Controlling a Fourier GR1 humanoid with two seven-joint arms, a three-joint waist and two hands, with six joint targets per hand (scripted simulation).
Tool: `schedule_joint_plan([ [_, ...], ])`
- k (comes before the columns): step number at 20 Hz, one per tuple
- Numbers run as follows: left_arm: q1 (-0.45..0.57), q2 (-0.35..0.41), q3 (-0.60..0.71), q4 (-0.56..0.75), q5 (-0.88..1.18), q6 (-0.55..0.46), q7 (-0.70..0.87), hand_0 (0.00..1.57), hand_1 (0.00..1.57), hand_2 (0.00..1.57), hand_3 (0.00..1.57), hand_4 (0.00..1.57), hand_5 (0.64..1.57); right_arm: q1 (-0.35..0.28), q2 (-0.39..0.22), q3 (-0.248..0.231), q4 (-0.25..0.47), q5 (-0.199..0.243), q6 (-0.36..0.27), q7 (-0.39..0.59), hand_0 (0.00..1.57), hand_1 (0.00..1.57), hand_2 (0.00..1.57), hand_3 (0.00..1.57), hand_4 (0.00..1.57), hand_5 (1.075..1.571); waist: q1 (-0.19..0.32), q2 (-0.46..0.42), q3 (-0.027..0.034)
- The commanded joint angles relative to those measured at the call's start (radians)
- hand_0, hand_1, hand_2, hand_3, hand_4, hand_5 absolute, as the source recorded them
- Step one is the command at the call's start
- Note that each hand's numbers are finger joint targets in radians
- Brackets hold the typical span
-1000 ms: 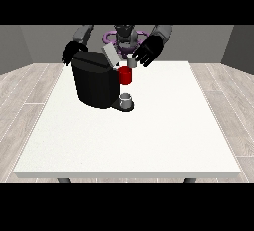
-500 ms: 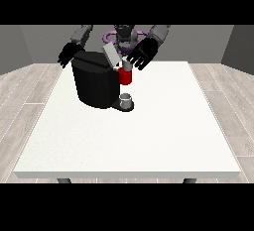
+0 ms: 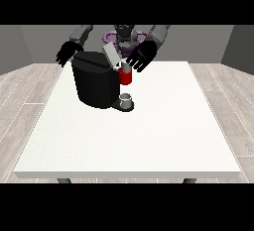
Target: Insert the coffee pod into the coffee machine and close the lid
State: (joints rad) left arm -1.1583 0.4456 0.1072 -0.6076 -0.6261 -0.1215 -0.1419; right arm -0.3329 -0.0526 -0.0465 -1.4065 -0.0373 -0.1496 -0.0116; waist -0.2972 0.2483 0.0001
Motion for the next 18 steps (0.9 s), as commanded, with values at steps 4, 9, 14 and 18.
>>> schedule_joint_plan([
  [4,-0.022,-0.042,-0.019,-0.004,-0.025,0.005,0.040,1.16,1.16,1.24,1.18,0.49,1.571,-0.033,0.006,-0.013,0.018,0.005,-0.024,-0.005,0.00,0.00,0.00,0.00,0.53,1.571,0.019,0.001,0.0001],
  [9,-0.017,0.005,-0.001,0.010,-0.025,-0.013,0.011,1.24,1.24,1.28,1.20,0.49,1.571,0.009,-0.011,-0.021,0.001,-0.018,0.015,-0.035,0.00,0.00,0.00,0.00,0.44,1.571,-0.003,0.021,0.0002],
  [14,0.043,-0.014,0.005,0.020,-0.017,-0.005,-0.024,1.22,1.22,1.25,1.15,0.47,1.571,0.049,0.006,-0.017,-0.003,-0.010,-0.004,-0.047,0.00,0.00,0.00,0.00,0.43,1.571,0.006,0.021,-0.0002],
  [18,0.029,-0.050,-0.022,-0.004,-0.036,-0.024,0.015,1.16,1.16,1.19,1.06,0.46,1.571,0.077,0.039,0.004,0.053,0.023,-0.030,-0.112,0.00,0.00,0.00,0.00,0.45,1.571,0.039,-0.008,0.0002],
])
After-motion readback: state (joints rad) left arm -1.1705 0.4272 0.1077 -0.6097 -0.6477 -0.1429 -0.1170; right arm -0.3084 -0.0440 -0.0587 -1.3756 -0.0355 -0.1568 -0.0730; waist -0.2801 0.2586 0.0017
